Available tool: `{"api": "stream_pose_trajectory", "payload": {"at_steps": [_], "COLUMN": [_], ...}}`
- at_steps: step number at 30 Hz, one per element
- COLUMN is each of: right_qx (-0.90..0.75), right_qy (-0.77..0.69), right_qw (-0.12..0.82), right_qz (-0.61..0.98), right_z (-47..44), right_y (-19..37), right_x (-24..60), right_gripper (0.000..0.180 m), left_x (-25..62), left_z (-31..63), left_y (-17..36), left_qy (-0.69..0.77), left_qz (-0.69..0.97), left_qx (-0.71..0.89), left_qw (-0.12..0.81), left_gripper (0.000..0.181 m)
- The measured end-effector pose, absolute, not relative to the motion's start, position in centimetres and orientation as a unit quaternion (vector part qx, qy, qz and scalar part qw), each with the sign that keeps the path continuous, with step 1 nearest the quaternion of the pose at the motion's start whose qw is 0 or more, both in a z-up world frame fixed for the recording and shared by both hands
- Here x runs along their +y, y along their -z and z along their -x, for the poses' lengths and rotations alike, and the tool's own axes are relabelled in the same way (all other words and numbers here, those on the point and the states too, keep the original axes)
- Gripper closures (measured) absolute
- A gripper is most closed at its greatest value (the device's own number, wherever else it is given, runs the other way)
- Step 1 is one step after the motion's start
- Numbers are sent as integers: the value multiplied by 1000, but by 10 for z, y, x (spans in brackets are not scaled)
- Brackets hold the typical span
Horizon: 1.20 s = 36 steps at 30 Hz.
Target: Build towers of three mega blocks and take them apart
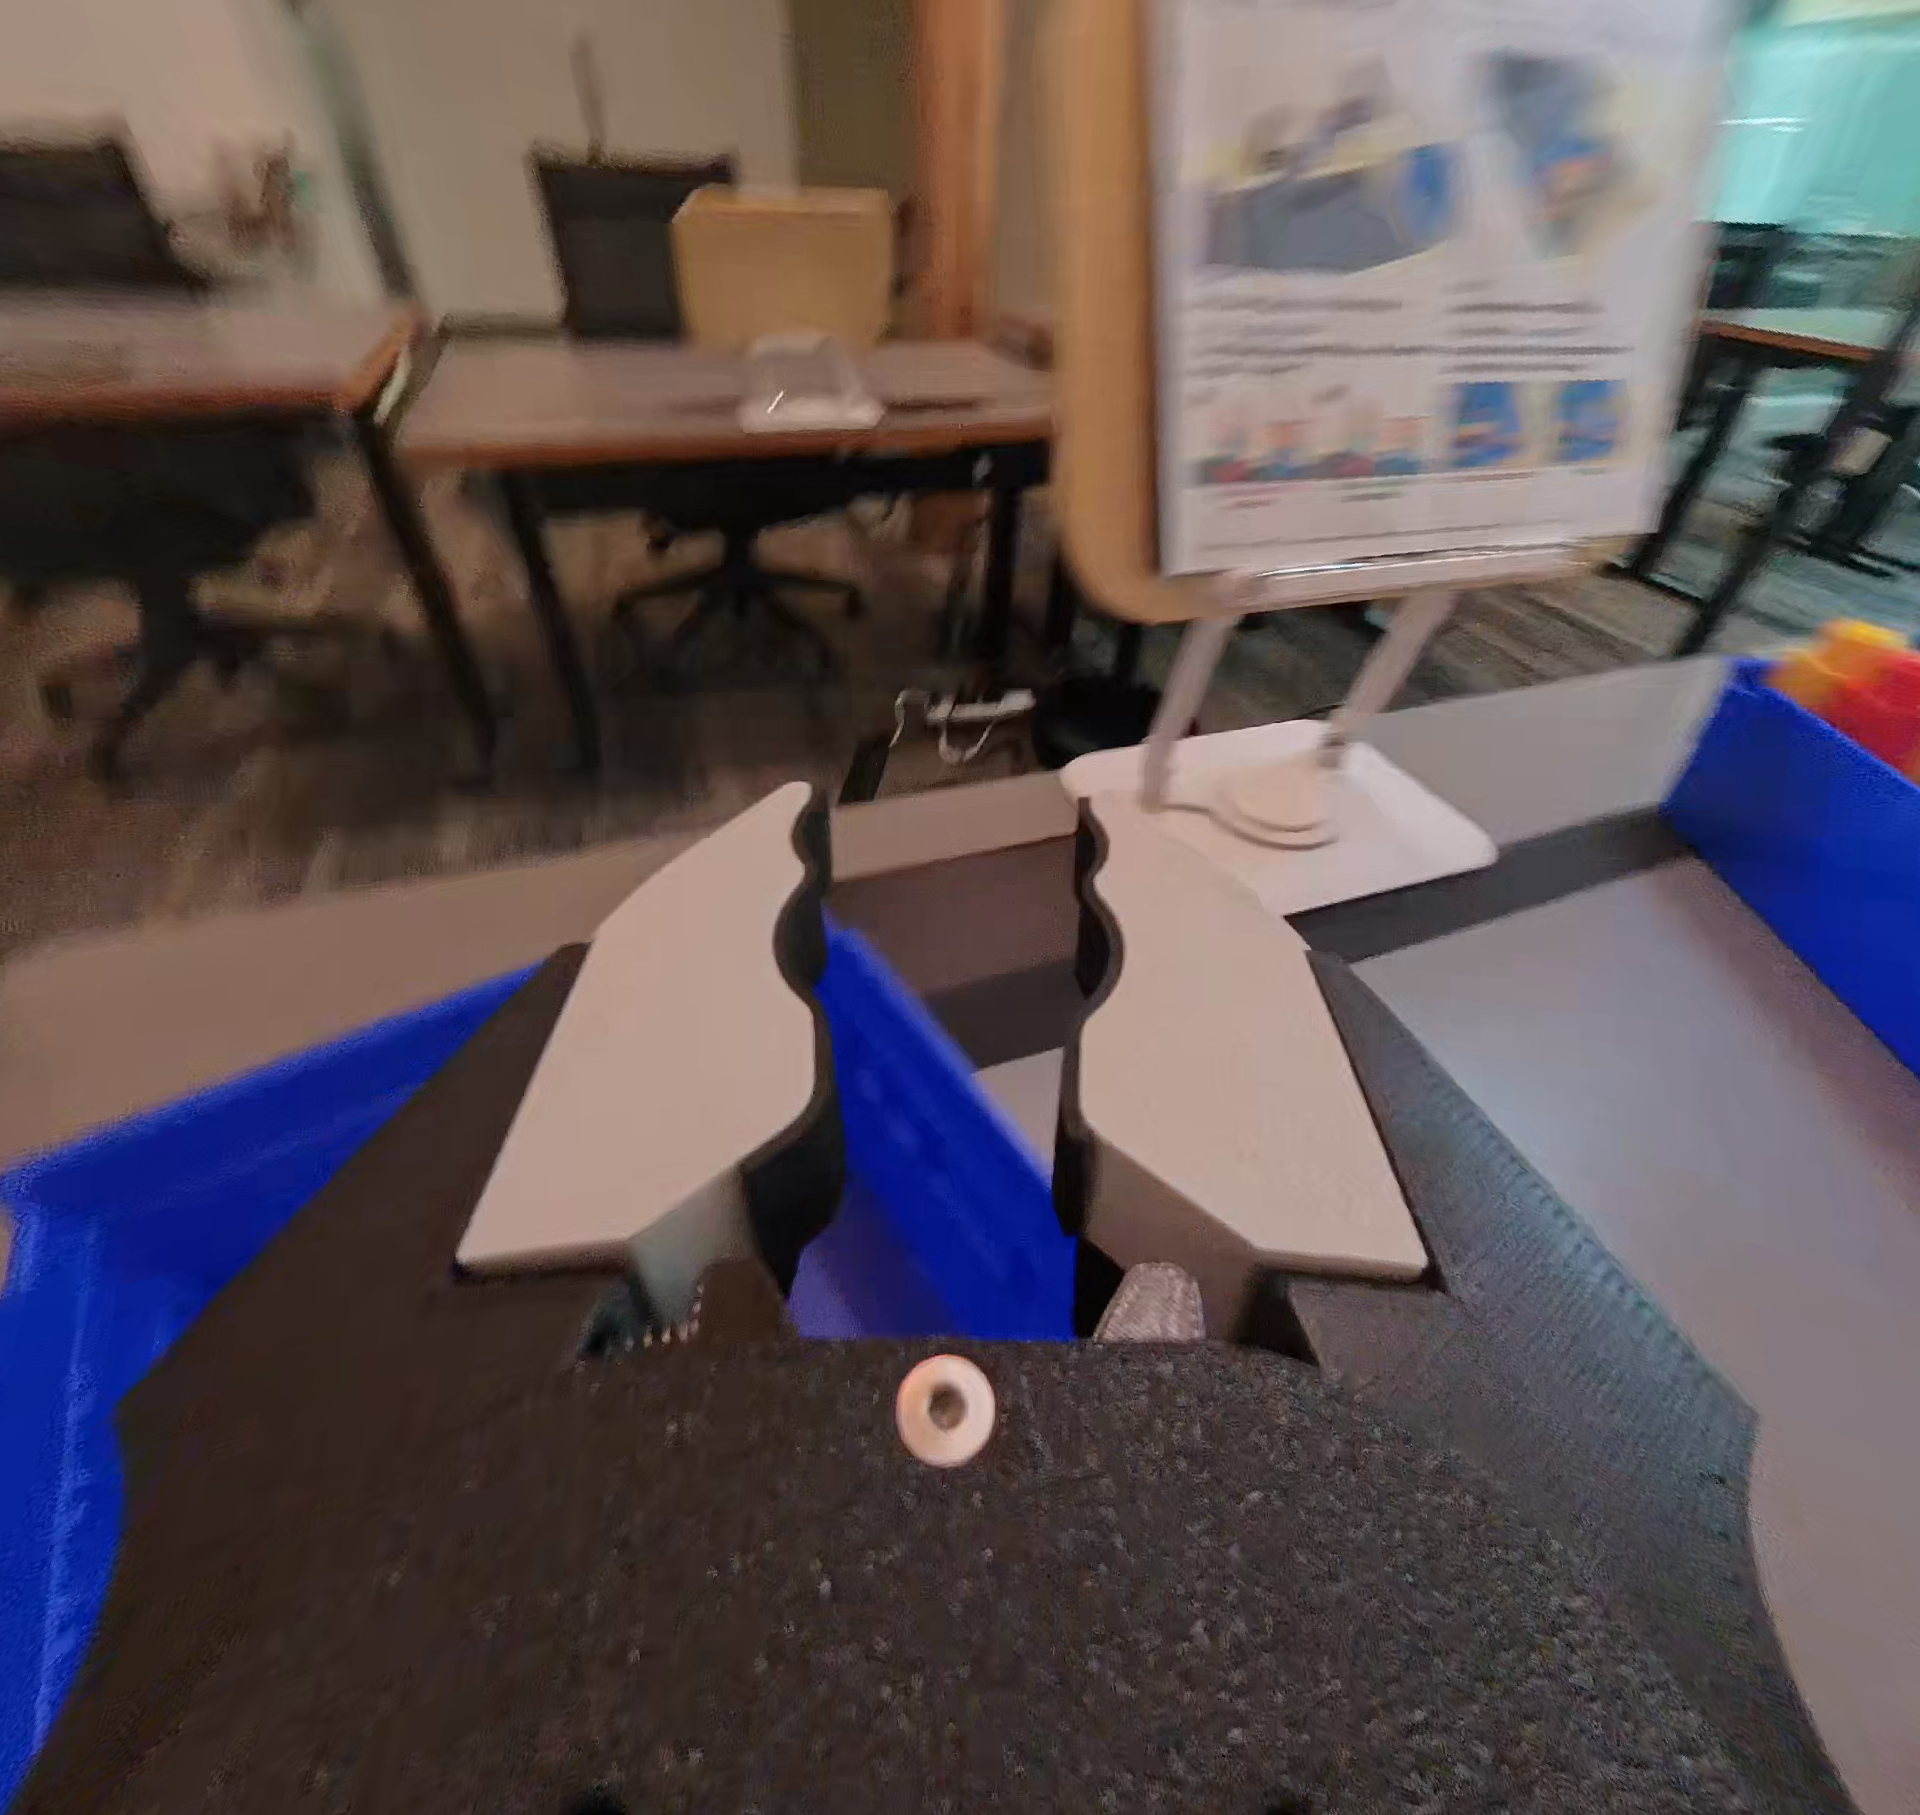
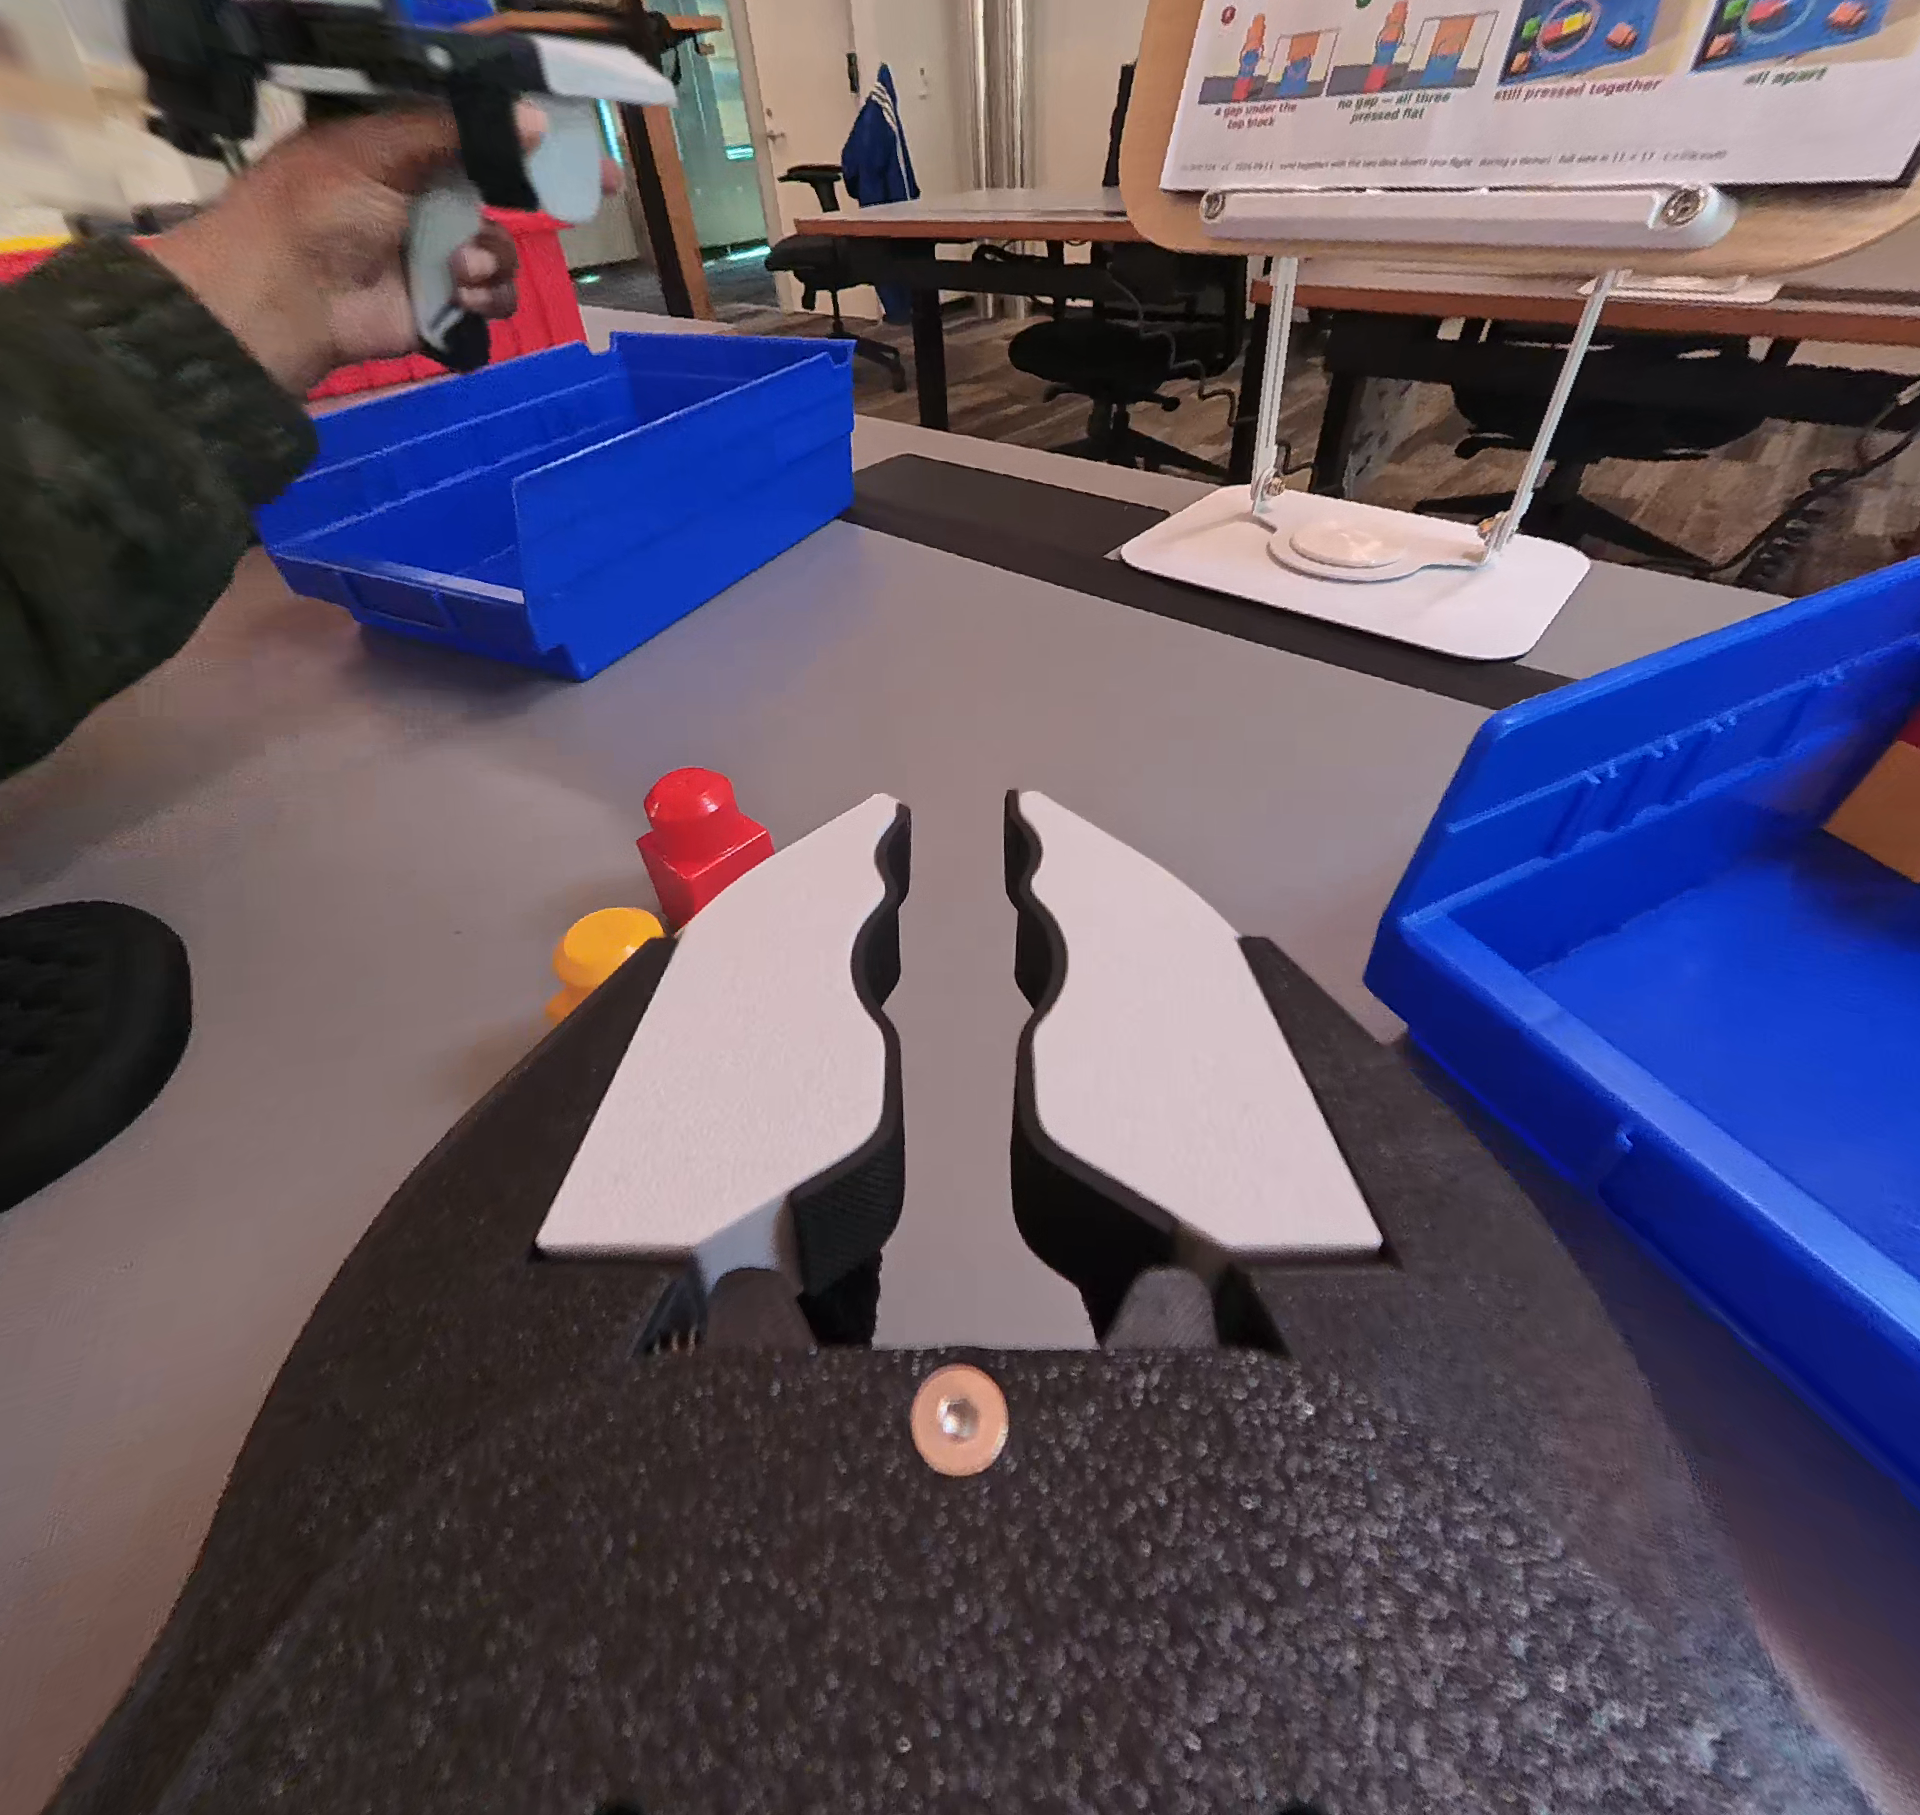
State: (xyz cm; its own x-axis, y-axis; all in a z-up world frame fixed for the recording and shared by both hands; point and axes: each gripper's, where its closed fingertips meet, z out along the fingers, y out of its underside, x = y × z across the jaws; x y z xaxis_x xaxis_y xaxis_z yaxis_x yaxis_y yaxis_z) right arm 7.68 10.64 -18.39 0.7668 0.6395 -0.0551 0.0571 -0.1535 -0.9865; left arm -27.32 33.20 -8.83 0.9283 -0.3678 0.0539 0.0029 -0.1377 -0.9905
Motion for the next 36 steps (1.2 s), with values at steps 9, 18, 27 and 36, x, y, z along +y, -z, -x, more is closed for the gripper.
{"api": "stream_pose_trajectory", "payload": {"at_steps": [9,18,27,36], "right_qx": [-235,-232,-257,-272], "right_qy": [-245,-258,-249,-218], "right_qw": [598,603,593,582], "right_qz": [726,719,721,735], "right_z": [-80,-81,-74,-74], "right_y": [187,180,185,198], "right_x": [110,107,104,107], "right_gripper": [162,162,162,162], "left_x": [393,386,177,17], "left_z": [339,346,83,-35], "left_y": [265,213,106,235], "left_qy": [31,-51,221,277], "left_qz": [914,881,686,618], "left_qx": [23,55,472,652], "left_qw": [405,467,507,340], "left_gripper": [105,144,144,145]}}
